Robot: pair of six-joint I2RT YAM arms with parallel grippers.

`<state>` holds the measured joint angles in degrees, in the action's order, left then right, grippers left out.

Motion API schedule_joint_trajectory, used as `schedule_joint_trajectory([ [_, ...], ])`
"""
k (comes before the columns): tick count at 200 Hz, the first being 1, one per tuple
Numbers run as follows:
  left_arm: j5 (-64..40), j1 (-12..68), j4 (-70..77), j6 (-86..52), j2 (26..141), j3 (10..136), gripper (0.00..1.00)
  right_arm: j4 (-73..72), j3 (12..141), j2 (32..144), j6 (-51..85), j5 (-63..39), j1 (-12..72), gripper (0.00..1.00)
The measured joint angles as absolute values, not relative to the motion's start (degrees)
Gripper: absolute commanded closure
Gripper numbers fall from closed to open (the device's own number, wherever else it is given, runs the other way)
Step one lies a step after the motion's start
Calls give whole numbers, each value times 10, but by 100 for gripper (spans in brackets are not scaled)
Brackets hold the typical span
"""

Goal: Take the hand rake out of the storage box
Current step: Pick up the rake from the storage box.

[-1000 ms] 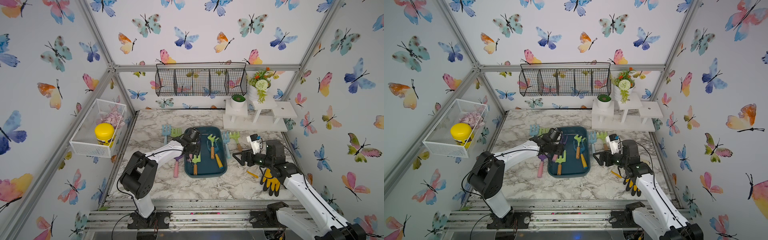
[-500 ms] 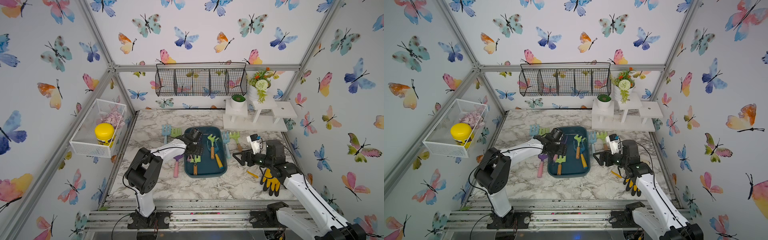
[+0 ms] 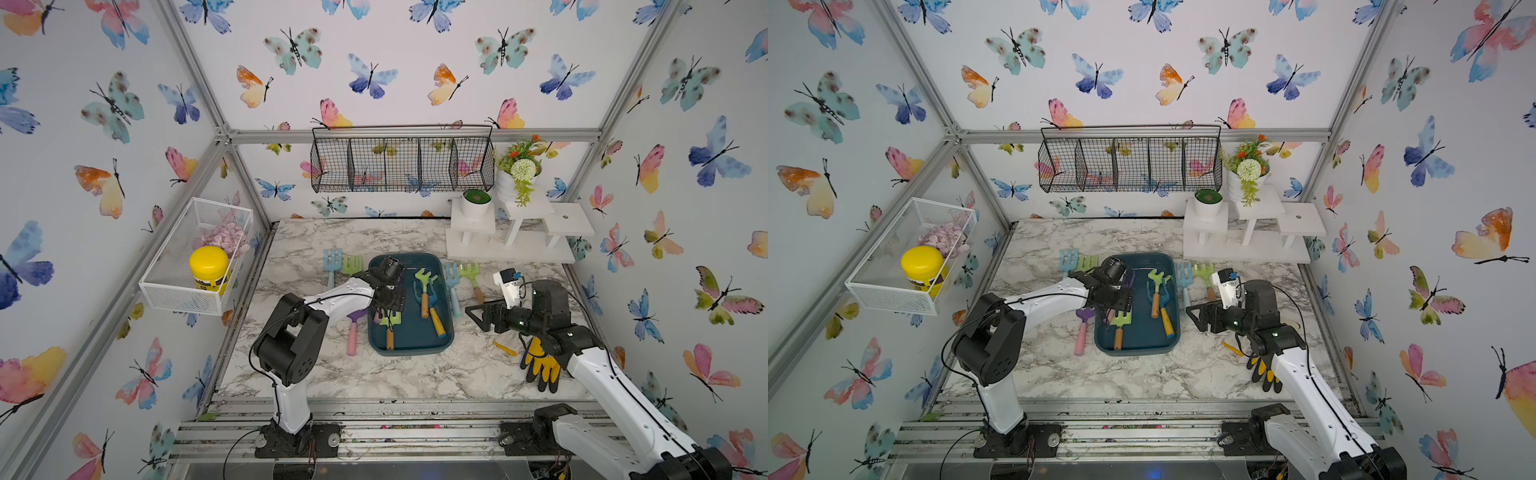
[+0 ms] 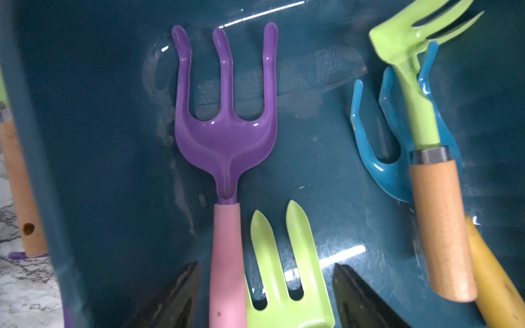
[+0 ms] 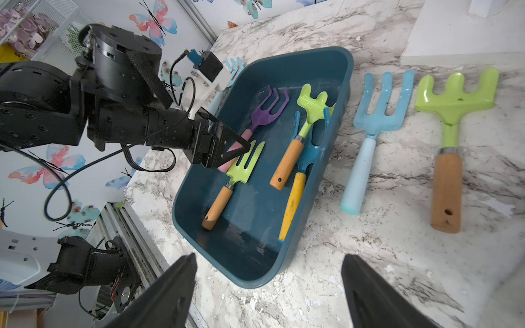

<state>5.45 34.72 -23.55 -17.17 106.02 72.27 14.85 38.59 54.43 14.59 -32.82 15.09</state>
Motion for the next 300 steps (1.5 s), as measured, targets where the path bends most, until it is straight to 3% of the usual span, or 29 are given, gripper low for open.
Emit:
schedule_joint_trajectory([
  [41, 52, 345, -233, -172, 1079, 730, 21, 149, 386, 544, 146, -328, 151, 14],
  [93, 45, 342, -228, -172, 1093, 736, 32, 148, 386, 545, 146, -328, 151, 14],
  [127, 38, 341, -223, -172, 1094, 737, 32, 148, 386, 545, 146, -328, 151, 14],
  [186, 45, 342, -229, -177, 1098, 745, 16, 147, 386, 545, 146, -329, 151, 14],
  [300, 110, 358, -250, -179, 1145, 779, 12, 145, 383, 545, 146, -329, 151, 15],
])
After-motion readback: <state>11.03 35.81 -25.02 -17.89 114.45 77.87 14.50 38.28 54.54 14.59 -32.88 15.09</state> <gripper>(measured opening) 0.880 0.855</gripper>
